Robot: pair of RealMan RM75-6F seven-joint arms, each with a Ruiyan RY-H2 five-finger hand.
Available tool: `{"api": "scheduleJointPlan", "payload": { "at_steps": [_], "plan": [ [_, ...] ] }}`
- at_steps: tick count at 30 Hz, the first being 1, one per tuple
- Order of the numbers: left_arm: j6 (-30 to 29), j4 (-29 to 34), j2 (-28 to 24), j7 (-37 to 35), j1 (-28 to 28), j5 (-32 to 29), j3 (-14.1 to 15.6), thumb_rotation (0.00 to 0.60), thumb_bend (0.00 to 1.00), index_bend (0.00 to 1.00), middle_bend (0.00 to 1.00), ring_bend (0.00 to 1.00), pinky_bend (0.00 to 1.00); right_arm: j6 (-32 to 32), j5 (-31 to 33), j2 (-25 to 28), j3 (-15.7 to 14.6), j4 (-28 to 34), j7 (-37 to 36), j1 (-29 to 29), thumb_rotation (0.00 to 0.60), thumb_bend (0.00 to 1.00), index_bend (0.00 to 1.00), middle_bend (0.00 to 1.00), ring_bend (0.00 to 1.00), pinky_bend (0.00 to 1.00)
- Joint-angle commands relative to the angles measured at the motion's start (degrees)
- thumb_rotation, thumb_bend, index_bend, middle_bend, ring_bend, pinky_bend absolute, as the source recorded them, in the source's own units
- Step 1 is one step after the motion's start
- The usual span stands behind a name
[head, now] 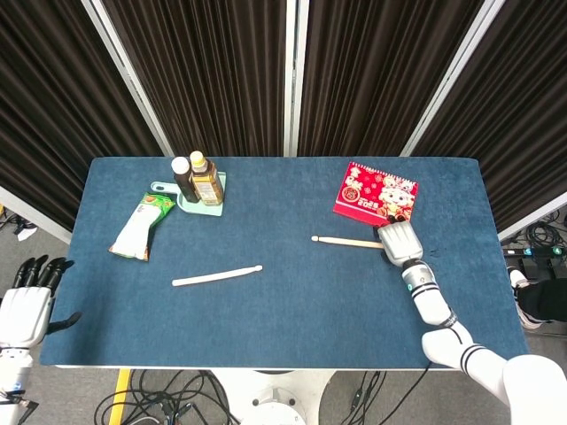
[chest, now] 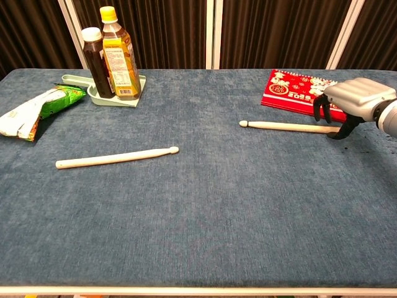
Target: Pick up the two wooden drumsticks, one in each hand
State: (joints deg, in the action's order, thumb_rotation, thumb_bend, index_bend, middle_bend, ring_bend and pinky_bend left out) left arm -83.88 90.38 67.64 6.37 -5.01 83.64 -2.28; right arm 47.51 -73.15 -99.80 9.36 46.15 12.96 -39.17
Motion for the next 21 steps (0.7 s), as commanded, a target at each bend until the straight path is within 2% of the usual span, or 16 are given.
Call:
{"api": "scheduleJointPlan", "payload": {
  "at_steps": [1,15,21],
  "plan": [
    [0.1,-0.1,0.1,-0.2,0.0,0.0,0.0,0.600,0.10,0.18,0.15,0.05,0.09,-0.4,-0.2,-1.0,-0.3,-1.8,-0.8,-0.4,0.600,0.20,0.47,0.51,0.23,0.27],
    [0.4,-0.3,0.2,-0.3,-0.2,-0.3,-0.1,0.600,0.10,0.18,0.15,0.05,0.09,-1.3,-0.4,-2.8,-0.6,-5.3,-2.2,-0.9,0.600,0.24,0.47,0.51,0.23,0.27],
    [0.4,-0.6,0.3,-0.4,-0.4,-0.3,-0.2,0.600,0.10,0.18,0.15,0.05,0.09,-1.9,-0.7,-3.3,-0.7,-6.2,-2.9,-1.4,0.600,0.37,0.50,0.52,0.26,0.28]
  ]
}}
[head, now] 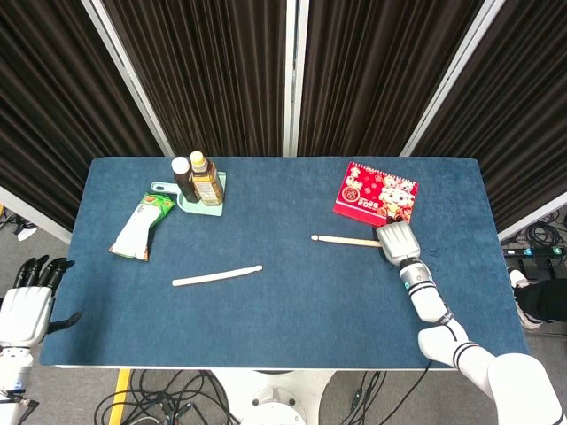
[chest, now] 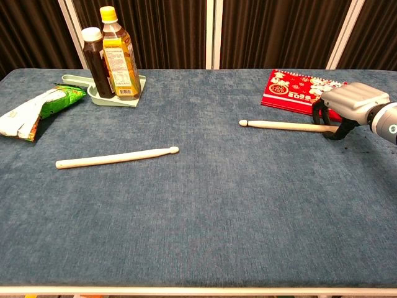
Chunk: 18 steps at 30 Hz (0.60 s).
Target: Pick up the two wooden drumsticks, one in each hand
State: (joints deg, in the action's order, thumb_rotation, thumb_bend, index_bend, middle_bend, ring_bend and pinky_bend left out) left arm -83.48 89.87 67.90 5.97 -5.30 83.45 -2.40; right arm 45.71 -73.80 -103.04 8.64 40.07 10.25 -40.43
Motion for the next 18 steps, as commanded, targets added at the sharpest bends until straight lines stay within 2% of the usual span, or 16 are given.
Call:
{"api": "scheduleJointPlan", "payload": {
  "at_steps": [1,4,6,9,14,18],
  "plan": [
    [0.1,-0.2,0.2,0.1,-0.2,-0.2,-0.3,0.600,0.10,0.18,0.15,0.05,0.09,-0.2,-0.2,0.0,0.0,-0.1,-0.5,-0.2,0.600,0.41,0.52,0.52,0.27,0.28],
    [0.8,-0.3,0.3,-0.3,-1.1,-0.2,-0.9,0.600,0.09,0.20,0.15,0.05,0.09,0.5,-0.8,0.6,0.0,0.6,-1.4,-0.4,0.600,0.54,0.56,0.53,0.29,0.29],
    [1.6,-0.4,0.6,-0.8,-2.4,-0.3,-2.0,0.600,0.09,0.22,0.17,0.08,0.13,1.7,-1.7,1.7,-0.1,2.0,-2.5,-0.3,0.600,0.59,0.58,0.54,0.31,0.30],
    [3.9,-0.3,1.3,-0.9,-5.1,-0.2,-3.5,0.600,0.09,0.25,0.25,0.20,0.25,3.8,-3.0,4.7,-0.1,6.0,-4.7,0.1,0.600,0.63,0.60,0.55,0.32,0.31],
    [8.9,1.8,4.0,2.8,-10.0,-2.4,-6.1,0.600,0.11,0.36,0.34,0.44,0.62,7.4,-3.7,13.2,1.7,17.1,-6.8,0.9,0.600,0.63,0.60,0.56,0.33,0.31],
    [14.2,4.5,7.4,9.7,-13.5,-8.3,-7.4,0.600,0.13,0.39,0.38,0.52,0.73,8.9,-2.5,19.7,3.7,24.3,-5.2,1.3,0.600,0.63,0.60,0.56,0.33,0.31]
  ]
}}
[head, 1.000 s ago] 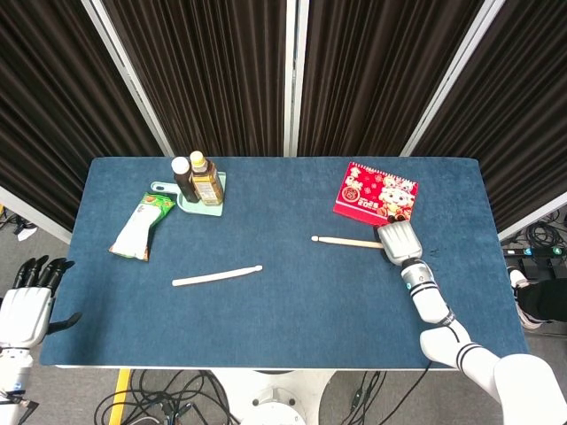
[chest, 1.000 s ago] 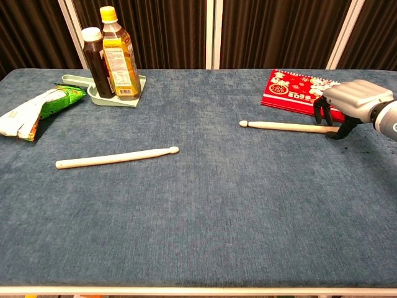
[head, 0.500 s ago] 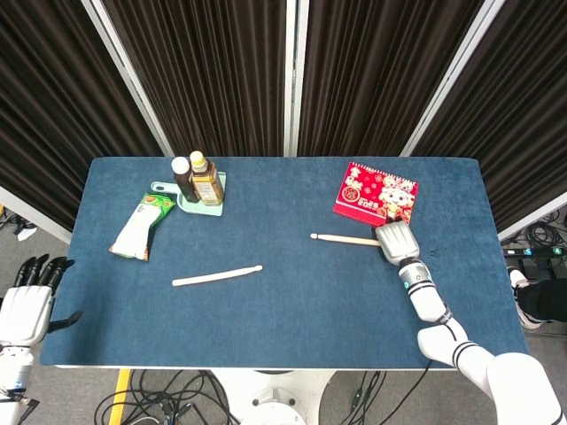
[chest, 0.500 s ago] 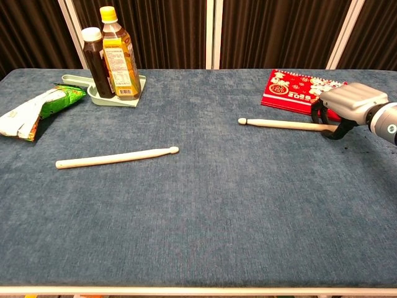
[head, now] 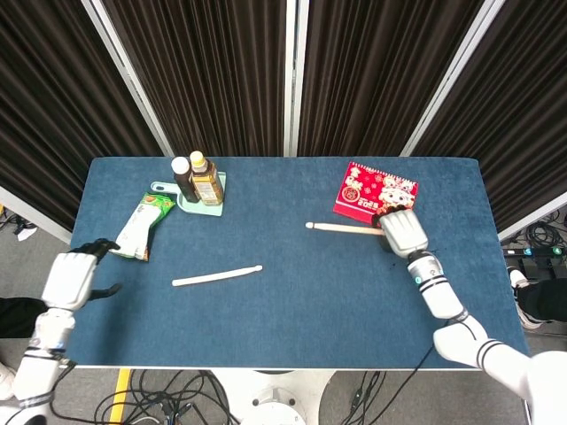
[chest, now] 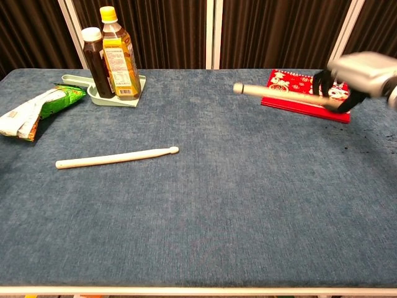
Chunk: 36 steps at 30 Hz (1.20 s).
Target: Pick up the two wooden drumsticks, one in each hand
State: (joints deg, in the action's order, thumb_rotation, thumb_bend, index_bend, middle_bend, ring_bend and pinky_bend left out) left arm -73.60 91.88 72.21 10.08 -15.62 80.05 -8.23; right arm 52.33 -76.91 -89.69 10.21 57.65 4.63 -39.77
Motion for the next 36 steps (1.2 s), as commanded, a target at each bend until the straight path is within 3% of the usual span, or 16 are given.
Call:
{"api": "scheduleJointPlan", "payload": {
  "at_steps": [1,7,16,23,36],
  "plan": [
    [5.4,3.3,4.7,8.4,-4.2,-7.5,-2.0,0.600,0.13,0.41,0.39,0.55,0.75,2.0,1.6,7.8,2.7,8.0,1.0,0.7,0.600,0.63,0.60,0.56,0.33,0.32],
    [7.9,2.3,13.8,20.2,-8.8,-15.3,-2.3,0.600,0.14,0.44,0.43,0.65,0.82,1.4,4.5,11.8,3.8,11.5,3.2,1.0,0.600,0.63,0.61,0.56,0.33,0.32],
    [10.7,-6.0,21.6,27.7,-14.0,-21.4,-2.5,0.600,0.22,0.44,0.45,0.70,0.87,1.4,5.9,13.0,2.7,12.6,3.3,2.1,0.600,0.63,0.61,0.56,0.33,0.32],
    [10.9,-7.8,23.6,32.5,-15.2,-26.7,-1.3,0.600,0.25,0.45,0.47,0.72,0.88,1.1,6.3,12.5,2.0,12.0,3.3,2.1,0.600,0.63,0.61,0.56,0.33,0.32],
    [9.6,-9.8,25.7,32.8,-15.7,-28.4,0.3,0.600,0.26,0.46,0.49,0.73,0.88,0.1,6.8,11.5,1.0,10.9,3.1,2.0,0.600,0.63,0.61,0.56,0.33,0.31]
  ]
}}
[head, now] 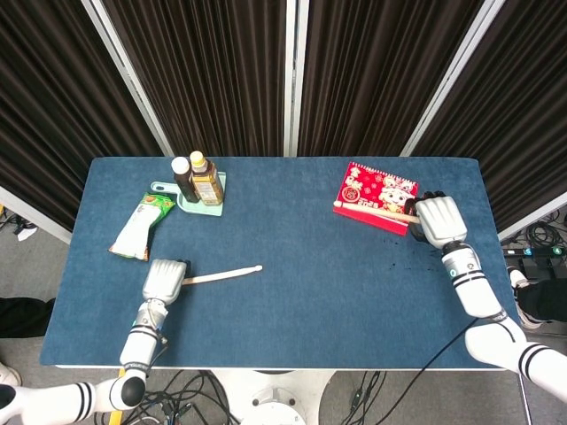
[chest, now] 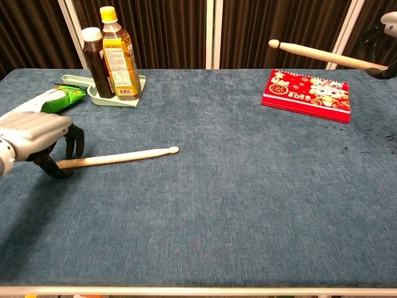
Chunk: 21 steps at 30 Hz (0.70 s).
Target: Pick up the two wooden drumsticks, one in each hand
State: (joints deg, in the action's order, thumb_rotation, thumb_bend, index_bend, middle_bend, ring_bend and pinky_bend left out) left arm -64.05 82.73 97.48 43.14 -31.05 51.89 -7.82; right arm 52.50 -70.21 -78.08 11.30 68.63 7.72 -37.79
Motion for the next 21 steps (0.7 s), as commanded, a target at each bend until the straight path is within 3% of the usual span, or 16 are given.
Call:
{"api": "scheduleJointPlan", "payload": {
  "at_steps": [1,12,21],
  "plan": [
    [0.1,-0.9,0.6,-0.3,-0.4,-0.4,-0.1,0.600,0.26,0.47,0.49,0.73,0.88,-0.1,0.1,-0.2,-0.1,-0.2,0.0,0.0,0.600,0.63,0.61,0.56,0.33,0.31],
    [0.9,-1.9,1.0,0.2,-1.7,-1.9,0.0,0.600,0.32,0.49,0.52,0.73,0.88,-0.8,0.3,-1.1,-0.5,-1.3,-0.3,-0.3,0.600,0.63,0.61,0.56,0.33,0.30],
    [2.1,-2.5,0.6,-1.0,-2.3,-1.2,0.9,0.600,0.43,0.54,0.55,0.73,0.88,-0.5,0.3,-1.1,-0.7,-1.2,-0.6,0.0,0.600,0.63,0.61,0.56,0.33,0.30]
  ]
}}
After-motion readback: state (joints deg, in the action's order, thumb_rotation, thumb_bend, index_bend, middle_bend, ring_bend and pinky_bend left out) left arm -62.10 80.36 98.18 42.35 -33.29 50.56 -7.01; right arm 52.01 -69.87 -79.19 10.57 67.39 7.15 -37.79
